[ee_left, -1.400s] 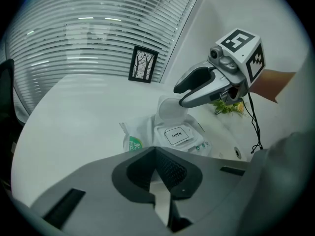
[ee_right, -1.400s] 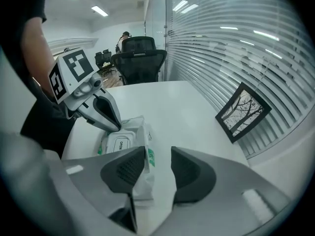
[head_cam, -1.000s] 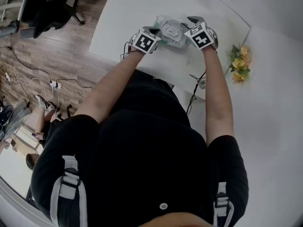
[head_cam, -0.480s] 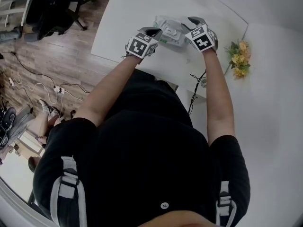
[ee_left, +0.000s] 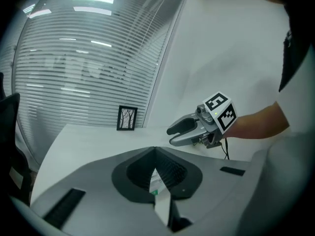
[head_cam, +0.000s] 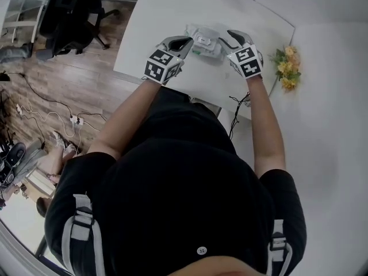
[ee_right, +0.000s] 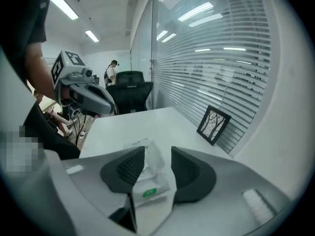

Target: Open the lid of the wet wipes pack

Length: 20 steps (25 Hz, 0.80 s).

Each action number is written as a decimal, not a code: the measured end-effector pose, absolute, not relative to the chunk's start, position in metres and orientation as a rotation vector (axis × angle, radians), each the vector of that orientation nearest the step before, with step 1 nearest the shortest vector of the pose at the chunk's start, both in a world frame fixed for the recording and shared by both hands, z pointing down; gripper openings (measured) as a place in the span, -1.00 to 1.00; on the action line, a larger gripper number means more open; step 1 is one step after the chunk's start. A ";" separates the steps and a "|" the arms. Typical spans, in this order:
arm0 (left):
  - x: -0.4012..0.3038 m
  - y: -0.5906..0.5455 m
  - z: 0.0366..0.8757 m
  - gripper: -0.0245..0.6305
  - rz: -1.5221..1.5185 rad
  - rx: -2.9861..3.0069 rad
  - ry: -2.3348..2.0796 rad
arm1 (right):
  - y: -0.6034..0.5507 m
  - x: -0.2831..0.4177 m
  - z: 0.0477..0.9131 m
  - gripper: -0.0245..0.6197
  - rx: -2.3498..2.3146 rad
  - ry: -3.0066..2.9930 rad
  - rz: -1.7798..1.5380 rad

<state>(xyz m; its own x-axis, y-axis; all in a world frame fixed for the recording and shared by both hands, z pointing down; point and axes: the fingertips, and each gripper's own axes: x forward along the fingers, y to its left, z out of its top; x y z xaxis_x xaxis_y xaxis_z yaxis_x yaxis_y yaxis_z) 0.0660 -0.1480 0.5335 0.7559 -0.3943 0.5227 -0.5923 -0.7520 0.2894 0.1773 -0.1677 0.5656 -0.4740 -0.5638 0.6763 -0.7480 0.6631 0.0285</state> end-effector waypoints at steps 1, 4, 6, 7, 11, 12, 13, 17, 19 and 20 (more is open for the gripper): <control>0.066 -0.147 0.525 -0.90 0.586 2.539 -0.747 | -0.163 0.176 0.557 -0.37 1.031 -2.235 0.364; 0.067 -0.141 0.496 -0.90 0.531 2.618 -0.749 | -0.146 0.171 0.526 -0.37 1.096 -2.319 0.371; 0.067 -0.136 0.475 -0.90 0.481 2.662 -0.751 | -0.135 0.168 0.501 -0.38 1.136 -2.374 0.367; 0.068 -0.134 0.464 -0.90 0.452 2.684 -0.750 | -0.131 0.167 0.489 -0.41 1.158 -2.403 0.364; 0.074 -0.125 0.429 -0.90 0.353 2.765 -0.734 | -0.118 0.164 0.443 -0.51 1.250 -2.522 0.352; 0.076 -0.122 0.421 -0.90 0.333 2.782 -0.731 | -0.114 0.163 0.432 -0.54 1.267 -2.549 0.346; 0.079 -0.119 0.413 -0.90 0.312 2.800 -0.729 | -0.110 0.163 0.421 -0.59 1.283 -2.577 0.340; 0.086 -0.109 0.378 -0.90 0.234 2.872 -0.726 | -0.095 0.161 0.381 -0.77 1.344 -2.670 0.287; 0.089 -0.105 0.364 -0.90 0.198 2.900 -0.719 | -0.089 0.159 0.364 -0.83 1.370 -2.695 0.237; 0.090 -0.103 0.357 -0.90 0.185 2.913 -0.715 | -0.086 0.159 0.356 -0.86 1.385 -2.705 0.216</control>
<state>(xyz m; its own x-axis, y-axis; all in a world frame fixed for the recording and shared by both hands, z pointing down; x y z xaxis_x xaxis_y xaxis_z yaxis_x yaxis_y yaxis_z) 0.0902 -0.1026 0.3574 0.8798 -0.4507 0.1511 -0.4674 -0.8780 0.1029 0.1594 -0.0856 0.3563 -0.5829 -0.7988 0.1489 -0.8123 0.5774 -0.0824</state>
